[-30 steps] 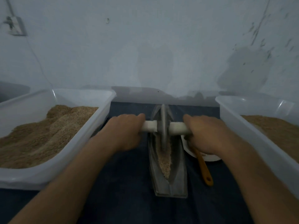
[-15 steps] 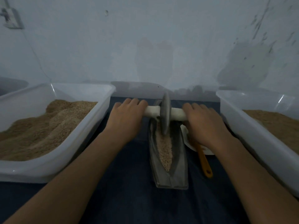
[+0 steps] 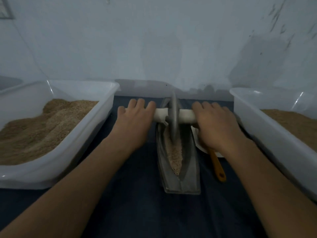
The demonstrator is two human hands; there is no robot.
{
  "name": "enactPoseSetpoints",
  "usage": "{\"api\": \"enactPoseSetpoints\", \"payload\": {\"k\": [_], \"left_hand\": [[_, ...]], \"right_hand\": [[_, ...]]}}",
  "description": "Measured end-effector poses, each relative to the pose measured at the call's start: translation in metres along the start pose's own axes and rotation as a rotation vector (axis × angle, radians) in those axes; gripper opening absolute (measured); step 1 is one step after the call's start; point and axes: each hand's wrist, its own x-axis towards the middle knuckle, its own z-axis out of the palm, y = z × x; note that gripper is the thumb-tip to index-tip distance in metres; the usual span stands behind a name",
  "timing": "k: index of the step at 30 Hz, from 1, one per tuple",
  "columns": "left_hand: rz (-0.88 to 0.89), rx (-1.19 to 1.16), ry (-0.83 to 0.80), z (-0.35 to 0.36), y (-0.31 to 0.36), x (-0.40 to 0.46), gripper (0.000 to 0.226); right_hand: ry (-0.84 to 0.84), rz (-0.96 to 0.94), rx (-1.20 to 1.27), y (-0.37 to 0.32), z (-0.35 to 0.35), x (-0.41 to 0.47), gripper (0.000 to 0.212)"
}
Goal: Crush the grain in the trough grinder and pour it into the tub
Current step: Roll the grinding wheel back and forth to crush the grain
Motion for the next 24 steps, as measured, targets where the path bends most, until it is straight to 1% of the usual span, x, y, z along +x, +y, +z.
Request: {"api": "enactPoseSetpoints", "payload": {"k": [2, 3, 4, 5, 7, 8, 9, 11, 12, 13, 14, 16, 17, 18, 20, 21, 23, 24], "left_hand": [[-0.017, -0.034, 0.009, 0.002, -0.001, 0.002, 0.039], [-0.004, -0.059, -0.003, 0.001, -0.004, 0.001, 0.036], [0.023, -0.087, -0.033, -0.002, -0.007, -0.001, 0.032], [0.062, -0.120, -0.092, -0.008, -0.010, -0.004, 0.028], [0.151, -0.198, -0.278, -0.026, -0.020, -0.011, 0.025], [0.179, -0.240, -0.372, -0.035, -0.025, -0.015, 0.024], [0.195, -0.288, -0.446, -0.042, -0.030, -0.018, 0.022], [0.212, -0.396, -0.502, -0.048, -0.034, -0.020, 0.020], [0.213, -0.416, -0.489, -0.044, -0.034, -0.019, 0.021], [0.203, -0.381, -0.427, -0.037, -0.032, -0.016, 0.022], [0.183, -0.294, -0.318, -0.028, -0.028, -0.012, 0.021], [0.107, -0.099, -0.067, -0.008, -0.018, -0.004, 0.028], [0.064, -0.044, 0.010, 0.000, -0.014, -0.001, 0.032], [0.033, -0.017, 0.059, 0.005, -0.010, 0.002, 0.034], [0.015, -0.016, 0.109, 0.010, -0.007, 0.005, 0.035], [0.023, -0.029, 0.118, 0.010, -0.009, 0.005, 0.033], [0.073, -0.079, 0.067, 0.000, -0.014, 0.000, 0.028], [0.118, -0.109, 0.007, -0.008, -0.018, -0.005, 0.025]], "right_hand": [[0.077, -0.003, -0.025, -0.002, 0.004, 0.003, 0.027], [0.082, -0.024, -0.017, -0.001, 0.002, 0.003, 0.023], [0.044, -0.050, 0.015, 0.003, -0.002, 0.001, 0.019], [-0.054, -0.067, 0.075, 0.007, -0.010, -0.002, 0.018], [-0.354, -0.081, 0.232, 0.016, -0.031, -0.013, 0.018], [-0.459, -0.083, 0.300, 0.020, -0.040, -0.019, 0.016], [-0.510, -0.095, 0.337, 0.023, -0.047, -0.024, 0.015], [-0.514, -0.109, 0.346, 0.024, -0.054, -0.026, 0.017], [-0.493, -0.101, 0.327, 0.022, -0.052, -0.024, 0.017], [-0.441, -0.084, 0.275, 0.018, -0.045, -0.020, 0.019], [-0.340, -0.066, 0.194, 0.013, -0.035, -0.015, 0.022], [-0.070, -0.053, 0.040, 0.004, -0.013, -0.004, 0.019], [0.023, -0.033, -0.002, 0.000, -0.004, -0.001, 0.019], [0.072, -0.003, -0.016, -0.003, 0.002, 0.002, 0.023], [0.093, 0.022, -0.004, -0.005, 0.005, 0.005, 0.030], [0.087, 0.011, 0.001, -0.003, 0.004, 0.005, 0.029], [-0.006, -0.053, 0.041, 0.001, -0.007, -0.001, 0.021], [-0.106, -0.089, 0.098, 0.004, -0.017, -0.006, 0.019]]}}
